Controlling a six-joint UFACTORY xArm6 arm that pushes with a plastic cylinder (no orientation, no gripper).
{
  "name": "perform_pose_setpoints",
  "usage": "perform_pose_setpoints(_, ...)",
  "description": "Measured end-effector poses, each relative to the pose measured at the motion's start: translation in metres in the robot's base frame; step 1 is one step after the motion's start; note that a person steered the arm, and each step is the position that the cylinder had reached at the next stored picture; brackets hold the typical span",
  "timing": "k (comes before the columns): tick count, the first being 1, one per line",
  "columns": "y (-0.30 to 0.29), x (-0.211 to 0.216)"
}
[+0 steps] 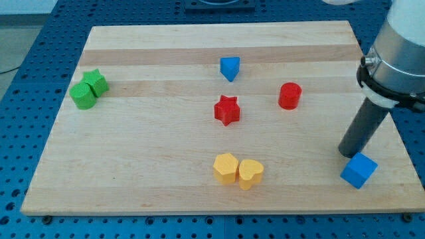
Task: Push blue triangle into the blue cube
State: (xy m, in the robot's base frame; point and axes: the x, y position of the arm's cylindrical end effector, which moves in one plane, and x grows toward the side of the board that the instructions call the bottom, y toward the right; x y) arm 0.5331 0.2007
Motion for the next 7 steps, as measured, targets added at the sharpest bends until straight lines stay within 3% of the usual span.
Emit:
perform_pose_setpoints(1, -0.04, -0.008)
perform_pose_setpoints(4, -0.152, -0.11)
perform_pose_setpoints(6, -0.256, -0.152)
perform_pose_setpoints(7, -0.269, -0.198)
